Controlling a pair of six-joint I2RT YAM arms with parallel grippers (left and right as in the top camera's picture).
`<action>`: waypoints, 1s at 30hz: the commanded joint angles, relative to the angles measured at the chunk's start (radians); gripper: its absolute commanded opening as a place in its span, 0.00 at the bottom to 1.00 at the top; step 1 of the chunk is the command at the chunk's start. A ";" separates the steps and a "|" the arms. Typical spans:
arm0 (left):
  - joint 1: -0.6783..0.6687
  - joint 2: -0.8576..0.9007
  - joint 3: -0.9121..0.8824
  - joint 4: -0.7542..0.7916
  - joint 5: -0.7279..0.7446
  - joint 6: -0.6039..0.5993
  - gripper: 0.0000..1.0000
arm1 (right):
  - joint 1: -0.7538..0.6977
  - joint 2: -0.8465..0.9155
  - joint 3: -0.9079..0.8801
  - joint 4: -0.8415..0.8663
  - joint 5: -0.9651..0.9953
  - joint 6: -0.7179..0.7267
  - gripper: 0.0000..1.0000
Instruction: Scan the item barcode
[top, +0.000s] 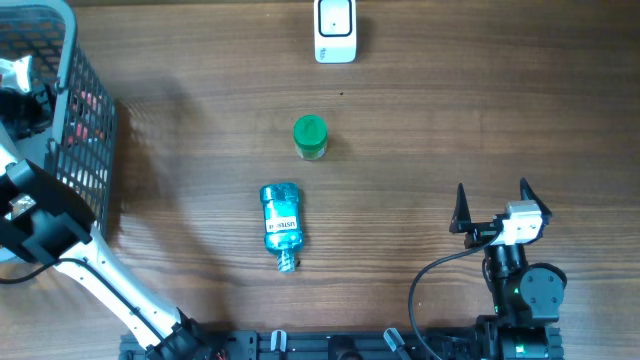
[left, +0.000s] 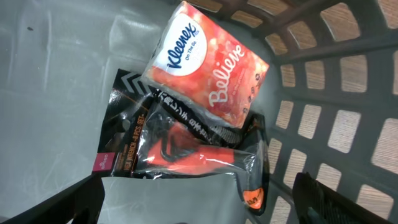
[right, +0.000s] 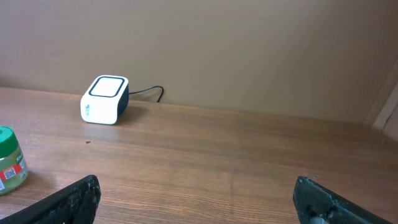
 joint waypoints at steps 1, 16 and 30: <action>0.005 0.140 -0.005 0.000 -0.010 0.043 0.93 | 0.007 -0.004 -0.001 0.002 0.006 -0.009 1.00; 0.005 0.207 -0.003 0.038 -0.045 -0.060 1.00 | 0.007 -0.004 -0.001 0.002 0.006 -0.009 1.00; 0.003 -0.004 -0.040 0.094 -0.026 -0.060 0.93 | 0.007 -0.004 0.000 0.002 0.006 -0.009 1.00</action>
